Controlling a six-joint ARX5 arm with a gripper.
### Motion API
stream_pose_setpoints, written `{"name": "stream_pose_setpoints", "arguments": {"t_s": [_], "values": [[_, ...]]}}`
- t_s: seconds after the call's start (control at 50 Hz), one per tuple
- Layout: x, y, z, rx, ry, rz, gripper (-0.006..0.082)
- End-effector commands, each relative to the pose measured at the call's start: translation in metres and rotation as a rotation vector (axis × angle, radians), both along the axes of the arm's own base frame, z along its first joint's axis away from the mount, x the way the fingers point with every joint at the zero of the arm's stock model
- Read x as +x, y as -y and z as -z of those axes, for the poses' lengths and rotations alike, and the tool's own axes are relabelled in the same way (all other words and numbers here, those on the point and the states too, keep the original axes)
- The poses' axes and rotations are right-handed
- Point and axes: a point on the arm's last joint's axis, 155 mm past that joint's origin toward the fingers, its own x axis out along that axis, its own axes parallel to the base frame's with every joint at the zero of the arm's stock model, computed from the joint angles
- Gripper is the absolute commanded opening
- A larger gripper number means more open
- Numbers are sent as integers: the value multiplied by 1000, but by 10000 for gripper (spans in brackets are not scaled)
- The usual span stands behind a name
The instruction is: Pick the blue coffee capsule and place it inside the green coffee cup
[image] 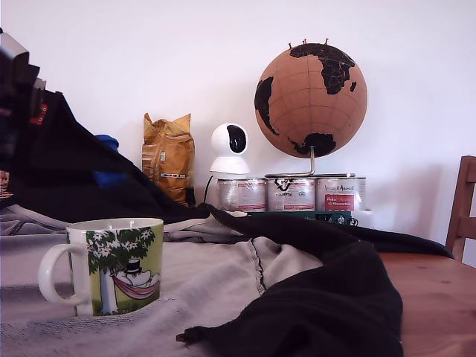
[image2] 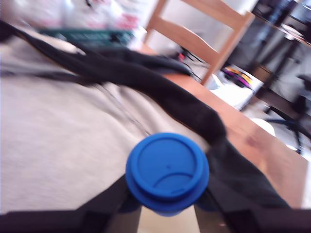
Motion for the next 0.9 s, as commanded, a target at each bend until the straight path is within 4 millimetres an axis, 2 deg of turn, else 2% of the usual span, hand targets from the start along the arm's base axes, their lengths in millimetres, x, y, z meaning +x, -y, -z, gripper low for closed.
{"name": "stream_pose_setpoints", "arguments": {"t_s": [0.0, 0.22, 0.26, 0.36, 0.42, 0.72, 0.88], "values": [[-4, 4, 1, -1, -5, 16, 200], [-10, 6, 7, 9, -43, 29, 218], [-10, 6, 8, 10, -44, 29, 282], [-10, 6, 8, 11, -42, 29, 567], [-11, 6, 8, 11, -43, 30, 647], [-11, 7, 6, 8, -39, 33, 649], [-6, 5, -9, -3, -3, 9, 642]]}}
